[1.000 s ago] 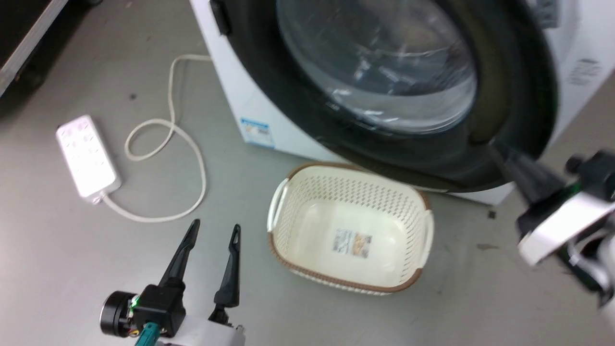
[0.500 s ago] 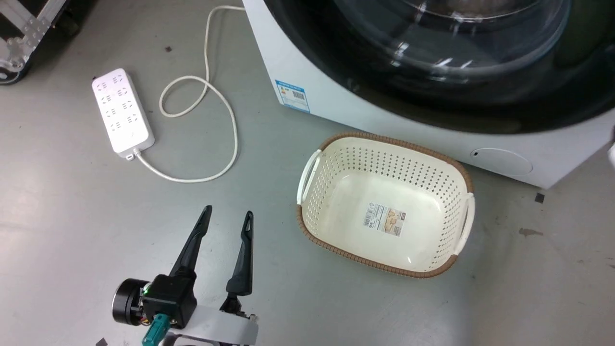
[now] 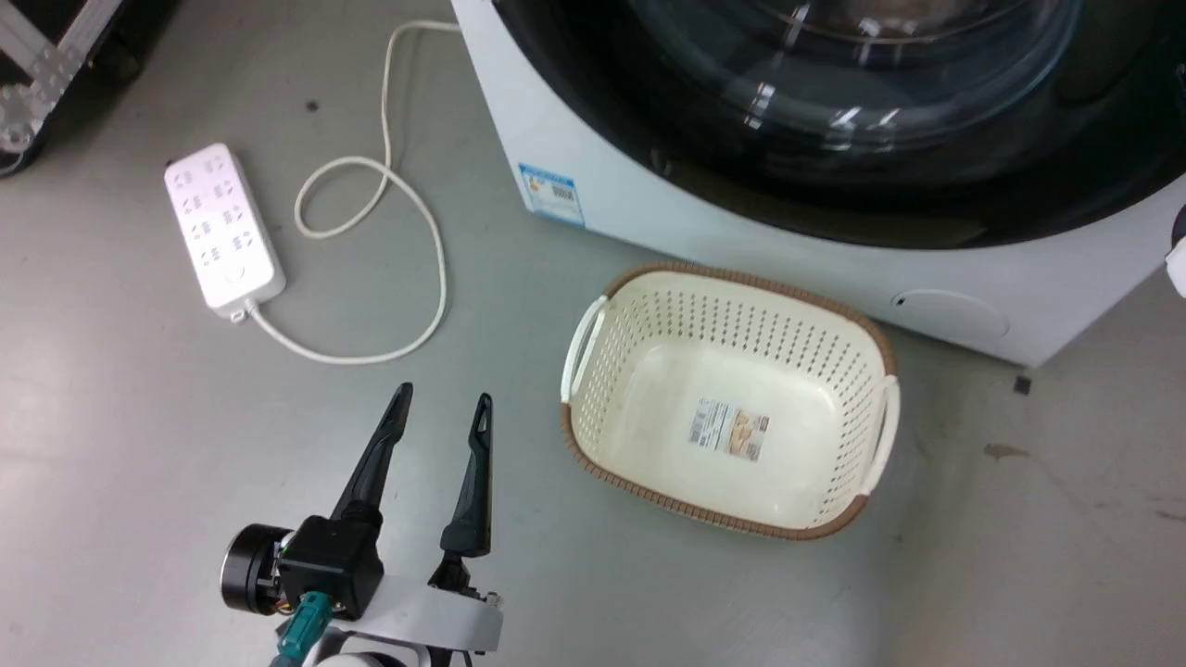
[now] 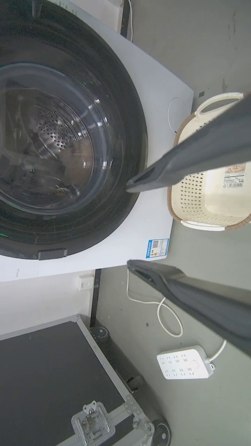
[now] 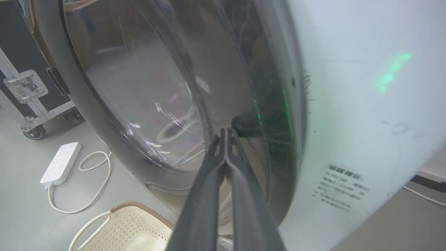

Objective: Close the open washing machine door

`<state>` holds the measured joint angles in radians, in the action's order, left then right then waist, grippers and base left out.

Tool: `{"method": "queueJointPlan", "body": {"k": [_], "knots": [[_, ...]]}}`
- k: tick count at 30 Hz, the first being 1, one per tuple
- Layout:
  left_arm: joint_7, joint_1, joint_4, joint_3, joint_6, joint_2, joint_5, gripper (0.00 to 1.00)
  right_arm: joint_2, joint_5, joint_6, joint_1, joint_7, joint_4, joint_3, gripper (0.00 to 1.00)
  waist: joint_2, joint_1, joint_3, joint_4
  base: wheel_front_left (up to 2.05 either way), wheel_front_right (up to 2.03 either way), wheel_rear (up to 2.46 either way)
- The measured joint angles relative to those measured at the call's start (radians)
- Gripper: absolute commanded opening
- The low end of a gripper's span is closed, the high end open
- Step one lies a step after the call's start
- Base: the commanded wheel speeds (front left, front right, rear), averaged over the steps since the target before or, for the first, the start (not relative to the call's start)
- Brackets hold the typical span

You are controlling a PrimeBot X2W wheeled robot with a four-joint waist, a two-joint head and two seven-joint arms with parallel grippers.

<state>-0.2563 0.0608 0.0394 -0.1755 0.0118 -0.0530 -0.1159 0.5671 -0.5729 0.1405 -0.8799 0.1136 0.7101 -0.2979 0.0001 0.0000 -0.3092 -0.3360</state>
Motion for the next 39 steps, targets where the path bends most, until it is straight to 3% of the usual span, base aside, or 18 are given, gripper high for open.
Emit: {"method": "queueJointPlan", "body": {"k": [1, 2, 9, 11, 19, 28, 37, 38, 39], "knots": [[0.0, 0.0, -0.003, 0.001, 0.0, 0.0, 0.0, 1.0, -0.002, -0.006, 0.0, 0.001, 0.011, 0.002, -0.003, 0.0, 0.0, 0.0, 0.008, 0.003, 0.0, 0.0, 0.0], [0.0, 0.0, -0.013, 0.013, 0.003, 0.001, 0.0, 1.0, -0.011, -0.021, -0.002, 0.022, 0.058, 0.002, -0.012, 1.0, -0.0001, 0.0, 0.04, 0.016, 0.0, 0.0, 0.0], [0.0, -0.04, -0.044, 0.065, 0.028, -0.006, -0.002, 1.0, -0.081, -0.021, -0.009, 0.217, 0.128, -0.077, -0.046, 1.0, -0.0001, -0.0002, 0.145, 0.074, 0.0, 0.0, 0.0], [0.0, -0.053, -0.05, 0.079, 0.036, -0.009, -0.007, 1.0, -0.095, 0.035, -0.009, 0.279, 0.136, -0.124, -0.036, 1.0, -0.0001, -0.0002, 0.176, 0.097, 0.0, 0.0, 0.0], [0.0, -0.104, -0.085, 0.123, 0.06, -0.023, -0.011, 1.0, -0.261, 0.254, -0.009, 0.564, 0.144, -0.356, 0.166, 1.0, -0.0001, -0.0003, 0.285, 0.201, 0.0, 0.0, 0.0], [0.0, -0.144, -0.102, 0.138, 0.071, -0.021, -0.027, 1.0, -0.453, 0.472, -0.009, 0.873, 0.144, -0.616, 0.324, 1.0, -0.0001, -0.0003, 0.344, 0.286, 0.0, 0.0, 0.0], [0.0, -0.149, -0.123, 0.126, 0.077, -0.023, 0.017, 1.0, -0.504, 0.512, -0.009, 0.965, 0.144, -0.661, 0.363, 1.0, -0.0001, -0.0001, 0.343, 0.301, 0.0, 0.0, 0.0], [0.0, -0.148, -0.122, 0.127, 0.076, -0.022, 0.016, 0.0, -0.506, 0.512, -0.009, 0.968, 0.144, -0.663, 0.362, 0.0, -0.0001, -0.0001, 0.343, 0.301, 0.0, 0.0, 0.0], [0.001, -0.148, -0.123, 0.126, 0.076, -0.022, 0.016, 0.0, -0.505, 0.512, -0.009, 0.968, 0.143, -0.661, 0.362, 0.0, 0.0, 0.0, 0.343, 0.301, 0.0, 0.0, 0.0]]}}
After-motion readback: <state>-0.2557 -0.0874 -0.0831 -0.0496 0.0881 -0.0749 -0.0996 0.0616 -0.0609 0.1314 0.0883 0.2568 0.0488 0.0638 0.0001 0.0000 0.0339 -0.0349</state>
